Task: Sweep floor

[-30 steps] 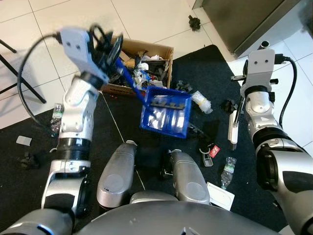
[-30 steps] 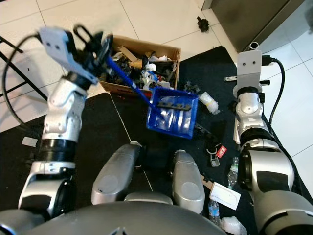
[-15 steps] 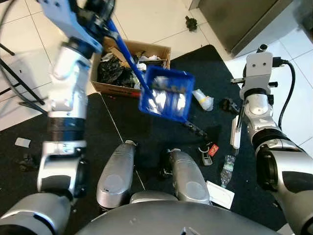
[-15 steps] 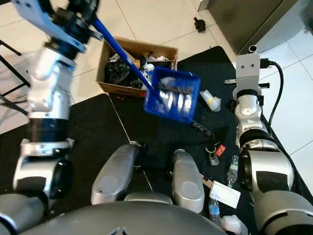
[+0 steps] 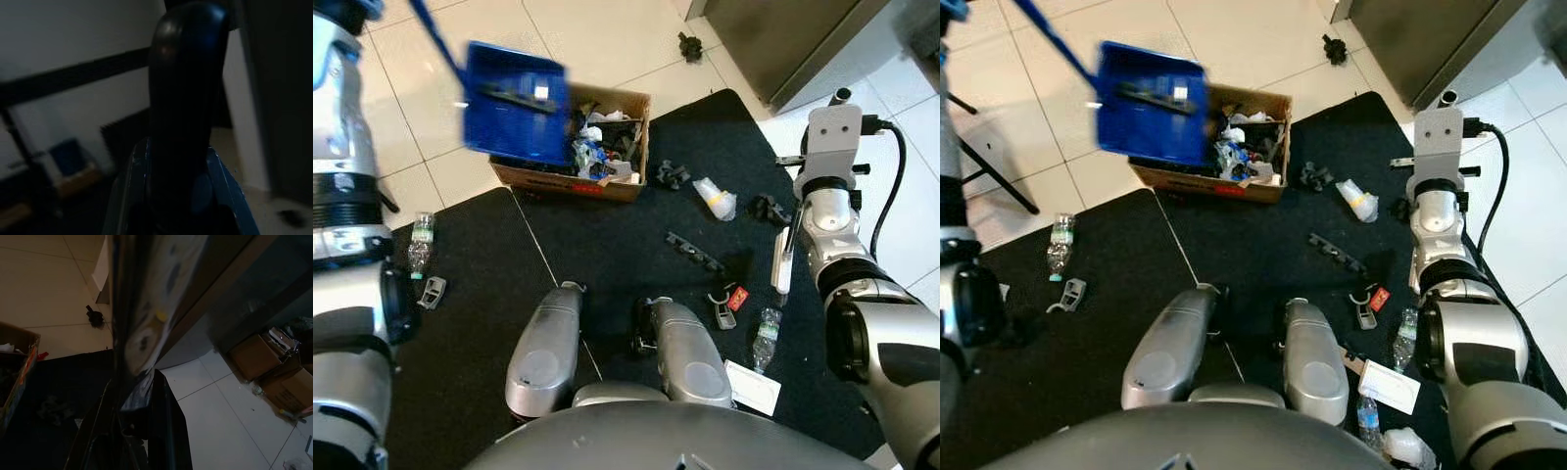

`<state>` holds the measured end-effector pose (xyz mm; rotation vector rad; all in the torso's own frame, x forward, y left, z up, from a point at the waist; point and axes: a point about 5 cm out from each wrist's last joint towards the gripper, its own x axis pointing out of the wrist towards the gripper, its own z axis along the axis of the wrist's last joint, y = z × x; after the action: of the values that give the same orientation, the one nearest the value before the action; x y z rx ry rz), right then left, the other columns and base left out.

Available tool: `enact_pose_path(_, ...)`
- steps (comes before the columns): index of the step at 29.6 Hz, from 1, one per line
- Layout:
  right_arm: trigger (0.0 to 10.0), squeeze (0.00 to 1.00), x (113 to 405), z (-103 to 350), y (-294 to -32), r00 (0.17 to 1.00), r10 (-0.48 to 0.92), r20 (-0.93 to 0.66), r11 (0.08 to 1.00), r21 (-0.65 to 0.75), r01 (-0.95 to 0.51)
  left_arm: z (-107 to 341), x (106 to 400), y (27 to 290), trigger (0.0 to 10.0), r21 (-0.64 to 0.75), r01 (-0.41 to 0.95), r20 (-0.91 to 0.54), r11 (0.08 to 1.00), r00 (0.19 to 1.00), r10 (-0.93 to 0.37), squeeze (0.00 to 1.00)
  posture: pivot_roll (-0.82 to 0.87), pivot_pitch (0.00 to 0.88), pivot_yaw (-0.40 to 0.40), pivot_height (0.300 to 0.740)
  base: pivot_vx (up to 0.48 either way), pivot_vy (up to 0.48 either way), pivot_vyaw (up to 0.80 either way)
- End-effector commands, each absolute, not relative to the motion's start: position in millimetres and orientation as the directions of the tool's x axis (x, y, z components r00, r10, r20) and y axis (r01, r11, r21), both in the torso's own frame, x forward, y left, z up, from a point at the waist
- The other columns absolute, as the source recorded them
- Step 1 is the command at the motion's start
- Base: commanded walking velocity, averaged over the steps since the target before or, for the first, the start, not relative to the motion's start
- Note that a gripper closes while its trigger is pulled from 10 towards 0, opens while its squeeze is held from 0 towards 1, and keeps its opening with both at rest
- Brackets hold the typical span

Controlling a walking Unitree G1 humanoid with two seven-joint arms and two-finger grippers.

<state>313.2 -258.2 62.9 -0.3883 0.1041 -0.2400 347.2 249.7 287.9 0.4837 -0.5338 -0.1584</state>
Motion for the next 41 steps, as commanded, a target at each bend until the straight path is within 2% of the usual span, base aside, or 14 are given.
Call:
enact_pose_path(1,10.0,0.00,307.4,60.5,-266.2,0.961,-0.270,-0.055,0.891,-0.392,0.228,312.2,342.1,255.2,10.0,0.576,-0.108,0.527,0.811,0.807,-0.267,0.18,0.21,0.045,-0.064,0.740,0.000,0.000,0.00)
enact_pose_path(5,10.0,0.00,307.0,60.5,-266.5,0.961,-0.270,-0.052,0.892,-0.388,0.230,317.8,343.5,260.0,10.0,0.625,-0.211,0.555,0.752,0.798,-0.237,0.17,0.20,0.045,-0.063,0.740,0.000,0.000,0.00)
enact_pose_path(8,10.0,0.00,307.0,60.6,-266.5,0.961,-0.270,-0.051,0.893,-0.388,0.231,318.3,343.9,261.0,10.0,0.624,-0.225,0.561,0.749,0.796,-0.228,0.17,0.20,0.045,-0.063,0.740,0.000,0.000,0.00)
enact_pose_path(17,10.0,0.00,307.1,61.8,-267.6,0.962,-0.270,-0.045,0.893,-0.386,0.232,327.7,343.1,273.3,10.0,0.494,-0.311,0.659,0.812,0.743,-0.116,0.18,0.20,0.047,-0.068,0.740,0.000,0.000,0.00)
enact_pose_path(20,10.0,0.00,307.7,62.3,-267.2,0.962,-0.268,-0.044,0.895,-0.382,0.231,331.3,344.1,293.1,10.0,0.242,-0.320,0.701,0.916,0.711,0.063,0.17,0.20,0.047,-0.068,0.740,0.000,0.000,0.00)
enact_pose_path(23,10.0,0.00,307.8,62.2,-266.9,0.963,-0.267,-0.044,0.895,-0.381,0.231,329.7,344.9,297.0,10.0,0.185,-0.312,0.695,0.932,0.712,0.100,0.17,0.21,0.047,-0.067,0.740,0.000,0.000,0.00)
enact_pose_path(25,10.0,0.00,307.8,61.9,-266.2,0.963,-0.267,-0.045,0.896,-0.379,0.231,313.9,352.0,303.6,10.0,0.079,-0.292,0.627,0.953,0.758,0.181,0.16,0.21,0.046,-0.067,0.740,0.000,0.000,0.00)
enact_pose_path(27,10.0,0.00,307.9,61.7,-265.9,0.963,-0.267,-0.046,0.897,-0.378,0.230,306.3,355.0,305.3,10.0,0.042,-0.286,0.593,0.957,0.778,0.207,0.16,0.21,0.046,-0.067,0.740,0.000,0.000,0.00)
enact_pose_path(29,10.0,0.00,308.0,61.6,-265.6,0.963,-0.266,-0.047,0.897,-0.378,0.229,283.0,362.9,302.2,10.0,0.107,-0.285,0.489,0.952,0.849,0.199,0.16,0.21,0.044,-0.068,0.740,0.000,0.000,0.00)
enact_pose_path(31,10.0,0.00,308.0,61.6,-265.6,0.963,-0.266,-0.047,0.897,-0.378,0.229,279.9,363.8,301.3,10.0,0.125,-0.283,0.475,0.951,0.859,0.194,0.16,0.21,0.044,-0.068,0.740,0.000,0.000,0.00)
enact_pose_path(32,10.0,0.00,308.0,61.6,-265.6,0.963,-0.266,-0.047,0.897,-0.378,0.229,279.9,363.8,301.3,10.0,0.125,-0.283,0.475,0.951,0.859,0.194,0.16,0.21,0.044,-0.068,0.740,0.000,0.000,0.00)
enact_pose_path(33,10.0,0.00,308.1,61.9,-265.9,0.963,-0.266,-0.046,0.897,-0.378,0.230,278.1,364.2,300.0,10.0,0.194,-0.299,0.468,0.934,0.865,0.180,0.16,0.20,0.043,-0.068,0.740,0.000,0.000,0.00)
enact_pose_path(38,10.0,0.00,308.1,62.6,-267.3,0.963,-0.267,-0.045,0.896,-0.380,0.231,278.4,364.3,301.4,10.0,0.253,-0.336,0.470,0.907,0.862,0.189,0.17,0.20,0.038,-0.069,0.740,0.000,0.000,0.00)
enact_pose_path(41,10.0,0.00,308.4,63.0,-268.2,0.962,-0.269,-0.047,0.895,-0.382,0.231,283.7,362.2,307.6,10.0,0.230,-0.392,0.501,0.891,0.832,0.238,0.19,0.20,0.034,-0.069,0.740,0.000,0.000,0.00)
